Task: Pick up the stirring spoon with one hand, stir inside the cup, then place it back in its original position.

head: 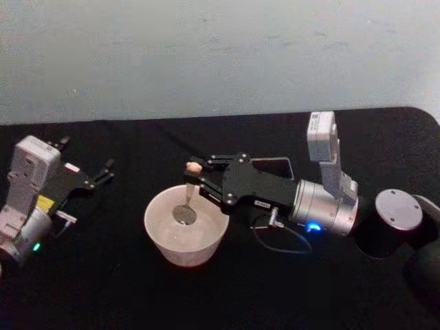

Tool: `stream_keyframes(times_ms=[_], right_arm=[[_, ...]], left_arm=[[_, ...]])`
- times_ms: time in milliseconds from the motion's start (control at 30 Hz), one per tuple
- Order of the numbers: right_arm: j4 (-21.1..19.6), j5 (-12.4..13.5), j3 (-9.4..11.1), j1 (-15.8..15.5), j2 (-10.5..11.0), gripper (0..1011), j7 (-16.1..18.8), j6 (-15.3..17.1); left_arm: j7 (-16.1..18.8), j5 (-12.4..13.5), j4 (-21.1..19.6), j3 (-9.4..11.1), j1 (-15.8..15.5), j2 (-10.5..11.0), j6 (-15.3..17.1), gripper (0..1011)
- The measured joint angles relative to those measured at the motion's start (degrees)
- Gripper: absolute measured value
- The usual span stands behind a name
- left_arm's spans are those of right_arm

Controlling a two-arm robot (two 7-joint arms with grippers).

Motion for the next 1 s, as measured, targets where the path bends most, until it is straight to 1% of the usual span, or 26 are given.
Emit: stream_keyframes(times_ms=[167,367,533,767,1000], right_arm=[[2.0,-0.4,-0.2,0.5,-0.9,205,0.4,-0.5],[4.0,-1.6,-0.5,0.9,-1.8,205,0.5,-0.8],[4.7,-2.2,-0.5,1.0,-2.2,205,0.2,-0.8],[4.9,-2.8,0.0,1.0,-2.3,205,-0.4,-0.9],[3.6,-2.9,0.9,0.1,-1.2,205,-1.2,-0.4]], left_arm=[[0.0,0.0,0.0,0.0,0.0,0.0,0.0,1001],[0.0,0.0,0.0,0.0,0.0,0.0,0.0,1001],[0.0,0.0,0.0,0.0,0.0,0.0,0.0,1001],[0.0,0.0,0.0,0.0,0.0,0.0,0.0,1001],[0.0,0.0,0.0,0.0,0.0,0.0,0.0,1001]])
